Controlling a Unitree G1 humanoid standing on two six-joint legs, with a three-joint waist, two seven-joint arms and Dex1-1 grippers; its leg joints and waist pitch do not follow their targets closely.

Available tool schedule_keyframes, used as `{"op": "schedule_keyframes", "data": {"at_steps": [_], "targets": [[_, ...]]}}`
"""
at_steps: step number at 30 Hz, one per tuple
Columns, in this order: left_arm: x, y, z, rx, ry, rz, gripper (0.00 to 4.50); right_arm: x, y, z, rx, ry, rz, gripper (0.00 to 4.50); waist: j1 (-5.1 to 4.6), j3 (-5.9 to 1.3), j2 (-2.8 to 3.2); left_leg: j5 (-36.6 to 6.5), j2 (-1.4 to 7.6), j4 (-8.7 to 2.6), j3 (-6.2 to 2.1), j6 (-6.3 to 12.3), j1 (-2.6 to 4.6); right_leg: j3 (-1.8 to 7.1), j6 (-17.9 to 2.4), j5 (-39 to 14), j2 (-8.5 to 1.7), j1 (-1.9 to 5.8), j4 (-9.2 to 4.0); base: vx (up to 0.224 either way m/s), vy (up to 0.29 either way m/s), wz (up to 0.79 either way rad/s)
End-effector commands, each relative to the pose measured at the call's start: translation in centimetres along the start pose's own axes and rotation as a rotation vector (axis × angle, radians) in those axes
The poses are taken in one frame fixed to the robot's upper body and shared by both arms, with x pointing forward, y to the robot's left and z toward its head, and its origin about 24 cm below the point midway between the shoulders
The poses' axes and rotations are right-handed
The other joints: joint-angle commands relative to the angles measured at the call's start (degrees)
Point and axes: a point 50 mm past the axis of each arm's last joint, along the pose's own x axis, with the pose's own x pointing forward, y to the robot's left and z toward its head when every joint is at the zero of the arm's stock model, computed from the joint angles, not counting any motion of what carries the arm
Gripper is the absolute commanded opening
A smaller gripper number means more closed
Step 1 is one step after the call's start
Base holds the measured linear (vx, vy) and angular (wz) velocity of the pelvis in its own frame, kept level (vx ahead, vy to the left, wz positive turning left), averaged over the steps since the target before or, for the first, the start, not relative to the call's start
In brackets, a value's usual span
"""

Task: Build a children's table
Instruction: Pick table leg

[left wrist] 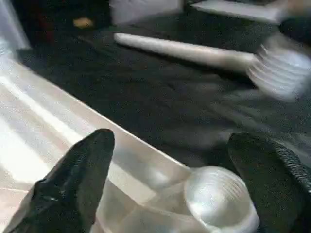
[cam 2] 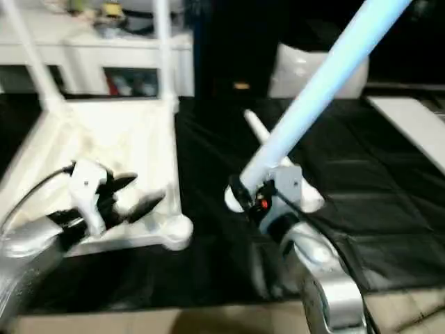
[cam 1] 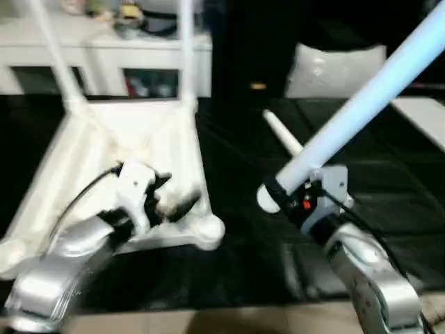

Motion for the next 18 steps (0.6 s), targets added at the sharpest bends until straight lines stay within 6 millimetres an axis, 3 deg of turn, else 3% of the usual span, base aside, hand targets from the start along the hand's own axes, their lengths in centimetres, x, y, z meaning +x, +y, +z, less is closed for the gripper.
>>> {"op": "schedule_keyframes", "data": {"at_steps": [1,2,3,4,5,6,7,8,9,10,11,13,14,16,18], "targets": [[-0.2,0.2,-1.1,0.027,0.09,-0.075,4.47,0.4,0.1,-0.7,0.007,0.076,0.044,1.91,0.13,-1.74,-0.02,-1.44,-1.93,7.89,-3.32,0.8,2.72,7.13,1.29,-63.36,-7.41,-5.22,-15.7,-0.014,-0.151,0.1],[-0.2,0.5,-1.3,0.051,0.108,-0.083,4.47,0.4,0.1,-1.0,-0.003,0.105,0.059,1.91,0.13,-1.74,-0.02,-1.44,-1.93,7.89,-3.32,0.8,2.72,7.13,1.29,-63.36,-7.41,-5.22,-15.7,0.027,-0.065,-0.09],[-0.1,0.9,-1.3,0.066,0.117,-0.082,4.5,0.4,0.2,-1.3,-0.009,0.133,0.081,1.91,1.26,-1.87,0.38,-3.57,-0.03,4.51,-4.55,0.11,0.04,6.6,-0.79,-52.53,-8.33,-0.37,-12.4,0.027,-0.065,-0.09],[0.0,1.2,-1.3,0.067,0.122,-0.082,4.5,0.4,0.3,-1.4,-0.014,0.147,0.095,1.91,2.02,-2.98,2.32,-10.58,2.59,-1.47,-4.19,-1.94,2.05,3.75,-5.17,-27.6,-4.29,-0.17,-8.58,0.0,0.0,0.0],[0.1,1.5,-1.4,0.068,0.127,-0.088,4.25,0.4,0.4,-1.5,-0.02,0.159,0.114,1.91,0.84,-3.39,3.45,-20.06,4.23,-4.58,-4.69,-3.07,2.16,2.32,-7.28,-7.63,-0.6,-0.6,-5.5,-0.058,-0.008,0.2],[0.1,1.7,-1.4,0.081,0.136,-0.114,4.1,0.4,0.5,-1.5,-0.025,0.167,0.136,1.91,0.68,-3.27,3.46,-22.85,4.47,-5.1,-4.46,-2.86,2.18,1.98,-8.13,-3.02,-0.72,-0.43,-5.4,-0.058,-0.008,0.2],[0.1,1.8,-1.5,0.087,0.155,-0.152,4.08,0.4,0.5,-1.5,-0.023,0.173,0.147,1.91,0.29,-2.56,2.9,-29.3,3.95,-5.64,-3.76,-1.84,1.41,1.81,-8.33,-9.84,-1.66,0.2,-6.78,-0.053,0.016,0.07],[0.1,1.8,-1.5,0.091,0.165,-0.171,4.08,0.4,0.5,-1.5,-0.022,0.175,0.149,1.91,0.29,-2.56,2.9,-29.3,3.95,-5.64,-3.76,-1.84,1.41,1.81,-8.33,-9.84,-1.66,0.2,-6.78,0.0,0.0,0.0],[-0.1,2.0,-1.6,0.102,0.181,-0.209,4.13,0.4,0.5,-1.5,-0.011,0.181,0.152,1.91,0.26,-2.27,2.7,-31.64,3.2,-5.07,-3.26,-2.06,1.97,1.83,-5.93,-21.89,-2.36,-0.59,-8.33,0.0,0.0,0.0],[0.0,2.3,-1.6,0.121,0.19,-0.224,3.95,0.4,0.5,-1.5,0.004,0.193,0.167,1.91,0.11,-2.12,2.6,-31.62,2.78,-4.58,-3.22,-1.9,2.35,1.74,-3.35,-30.45,-2.97,-1.14,-9.74,0.0,0.0,0.0],[0.0,2.3,-1.6,0.122,0.19,-0.225,3.84,0.4,0.5,-1.5,0.004,0.193,0.167,1.91,-0.22,-2.32,2.53,-30.39,2.9,-4.72,-3.57,-1.75,1.66,1.47,-2.31,-31.55,-3.27,-0.41,-9.99,0.0,0.0,0.0],[0.1,3.0,-1.6,0.175,0.207,-0.25,3.73,0.3,0.6,-1.6,0.012,0.218,0.194,1.91,-0.29,-2.78,2.56,-27.77,3.08,-5.11,-3.63,-1.11,1.26,1.45,-1.72,-29.03,-3.5,0.32,-10.12,0.0,0.0,0.0],[0.1,3.1,-1.7,0.19,0.214,-0.259,3.68,0.3,0.6,-1.7,0.011,0.223,0.199,1.91,-0.33,-3.05,2.54,-24.36,3.32,-5.36,-3.51,-0.98,0.83,1.67,-3.03,-24.62,-3.7,0.74,-9.83,0.0,0.0,0.0],[0.3,3.6,-1.8,0.227,0.241,-0.326,3.59,0.3,0.6,-1.7,0.002,0.225,0.206,1.91,-0.22,-3.04,2.13,-19.67,3.23,-5.39,-2.98,-0.54,0.27,2.02,-4.39,-21.56,-3.67,0.69,-9.68,0.0,0.0,0.0],[0.4,3.8,-1.8,0.24,0.252,-0.335,3.36,0.3,0.6,-1.7,0.002,0.226,0.208,1.91,-0.11,-3.07,2.06,-17.6,3.09,-5.05,-2.47,-0.57,0.56,2.38,-5.4,-21.56,-3.64,0.22,-9.52,0.0,0.0,0.0]]}}
